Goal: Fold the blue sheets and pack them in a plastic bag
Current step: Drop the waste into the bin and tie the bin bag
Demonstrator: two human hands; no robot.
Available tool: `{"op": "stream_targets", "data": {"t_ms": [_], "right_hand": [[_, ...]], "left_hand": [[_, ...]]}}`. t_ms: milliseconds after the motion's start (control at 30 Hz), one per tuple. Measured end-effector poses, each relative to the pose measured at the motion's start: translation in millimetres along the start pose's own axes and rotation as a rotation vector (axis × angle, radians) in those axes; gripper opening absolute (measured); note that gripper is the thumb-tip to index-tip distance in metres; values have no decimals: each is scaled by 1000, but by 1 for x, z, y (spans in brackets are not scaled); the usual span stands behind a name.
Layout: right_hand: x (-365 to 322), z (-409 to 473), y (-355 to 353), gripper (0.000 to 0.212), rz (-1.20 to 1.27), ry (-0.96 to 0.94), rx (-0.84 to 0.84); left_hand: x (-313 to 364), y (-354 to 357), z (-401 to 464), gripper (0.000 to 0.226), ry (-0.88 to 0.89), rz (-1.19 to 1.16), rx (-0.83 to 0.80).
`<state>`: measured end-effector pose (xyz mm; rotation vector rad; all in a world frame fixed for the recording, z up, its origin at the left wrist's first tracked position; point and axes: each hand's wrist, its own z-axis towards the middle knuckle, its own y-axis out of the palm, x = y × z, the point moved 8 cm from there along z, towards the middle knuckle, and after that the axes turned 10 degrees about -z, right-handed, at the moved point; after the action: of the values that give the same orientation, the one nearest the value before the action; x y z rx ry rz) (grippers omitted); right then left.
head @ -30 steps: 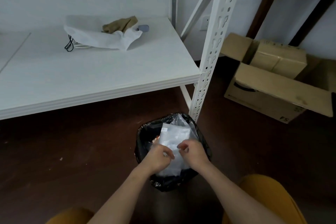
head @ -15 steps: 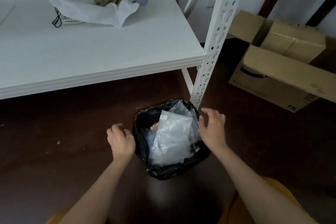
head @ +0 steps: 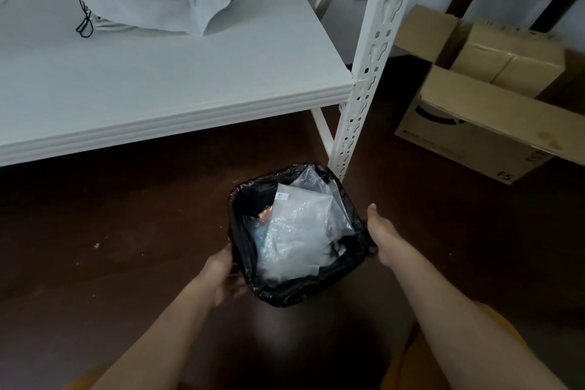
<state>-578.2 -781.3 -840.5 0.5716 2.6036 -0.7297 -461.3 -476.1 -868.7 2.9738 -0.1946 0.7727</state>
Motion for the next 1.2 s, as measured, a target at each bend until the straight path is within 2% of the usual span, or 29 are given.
{"op": "stream_targets", "data": {"t_ms": [133,233,300,367,533,767,1100,1200], "right_hand": [[12,14,7,73,86,48,-78],[19,19,13,56,171,58,-115],[17,16,13,55,170,48,-112],[18,15,10,51,131,42,-100],[14,-2,10,22,108,30,-133],[12,-15,4,12,76,3,-130],[17,-20,10,13,215,78,-227],[19,-26,10,7,164,91,-243]], "left_hand": [[-3,5,-11,53,-47,33,-9],[-7,4,-15,66,-92,30,-25],[-12,3,-18,73,-123,50,-46],[-14,1,-20,73,-142,72,-51],[-15,1,-28,71,-154,132,-52],[-11,5,-47,73,-128,214,-8],[9,13,-68,25,-27,299,-14],[13,13,-69,17,5,291,-33]]}}
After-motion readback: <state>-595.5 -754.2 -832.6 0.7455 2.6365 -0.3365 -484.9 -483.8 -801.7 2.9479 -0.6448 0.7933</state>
